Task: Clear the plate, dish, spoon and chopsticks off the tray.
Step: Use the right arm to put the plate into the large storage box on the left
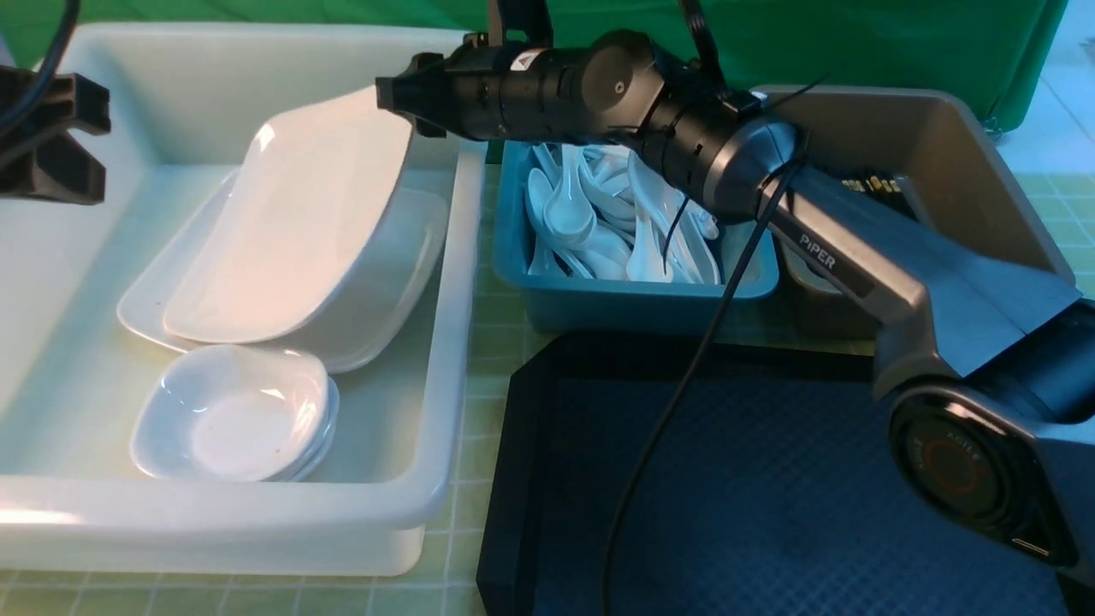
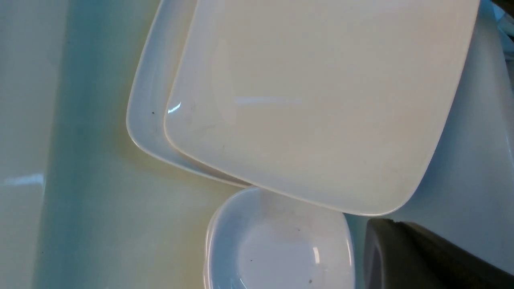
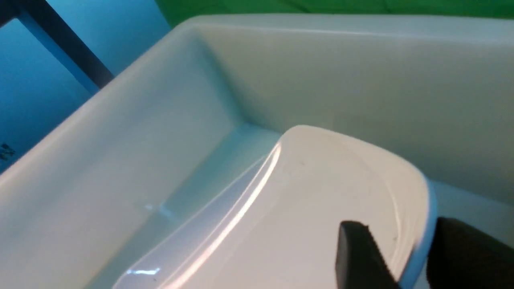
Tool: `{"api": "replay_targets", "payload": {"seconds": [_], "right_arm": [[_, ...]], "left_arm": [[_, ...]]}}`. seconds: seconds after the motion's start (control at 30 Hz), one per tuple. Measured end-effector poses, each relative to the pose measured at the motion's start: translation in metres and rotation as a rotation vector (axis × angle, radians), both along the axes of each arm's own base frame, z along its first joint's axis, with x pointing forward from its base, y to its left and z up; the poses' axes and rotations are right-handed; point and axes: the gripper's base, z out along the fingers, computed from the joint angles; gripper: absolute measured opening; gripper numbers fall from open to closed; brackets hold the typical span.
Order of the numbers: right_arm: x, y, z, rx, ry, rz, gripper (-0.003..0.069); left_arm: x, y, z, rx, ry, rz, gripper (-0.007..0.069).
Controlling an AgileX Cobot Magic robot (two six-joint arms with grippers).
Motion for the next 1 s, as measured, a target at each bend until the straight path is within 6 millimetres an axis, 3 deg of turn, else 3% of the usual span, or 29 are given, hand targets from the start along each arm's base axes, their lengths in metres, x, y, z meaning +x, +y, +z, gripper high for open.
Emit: {"api": "replay_targets", "payload": {"seconds": [0.17,0.4,0.57,0.77,0.87,1.0], "right_arm": [[0.005,-0.011,-0.005,-0.034,0.052,-0.005,0.0248],[0.003,-0.011,-0.008,-0.051,0.09,0.015,0.0248],[0.001,-0.018,0.001,-0.088,0.092,0.032,0.0242],[-0.01,-0.049,0.045,-0.272,0.037,0.055,0.0125],[-0.024,-0.087,0.091,-0.427,0.0,0.033,0.0025],[-0.048,-0.144,0.138,-0.624,0.031,-0.039,0.001]], "left_arm": [[0.0,0.0,0.0,0.001,-0.003,0.001,-0.0008],[0.001,0.0,0.001,0.003,-0.013,0.004,-0.0008],[0.001,0.0,0.001,0.002,-0.011,0.003,-0.0008],[0.001,0.0,0.001,0.002,-0.01,0.003,-0.0008],[0.001,0.0,0.0,0.004,-0.009,-0.004,-0.0008],[0.0,-0.002,0.0,-0.013,-0.005,-0.023,-0.0008]]}}
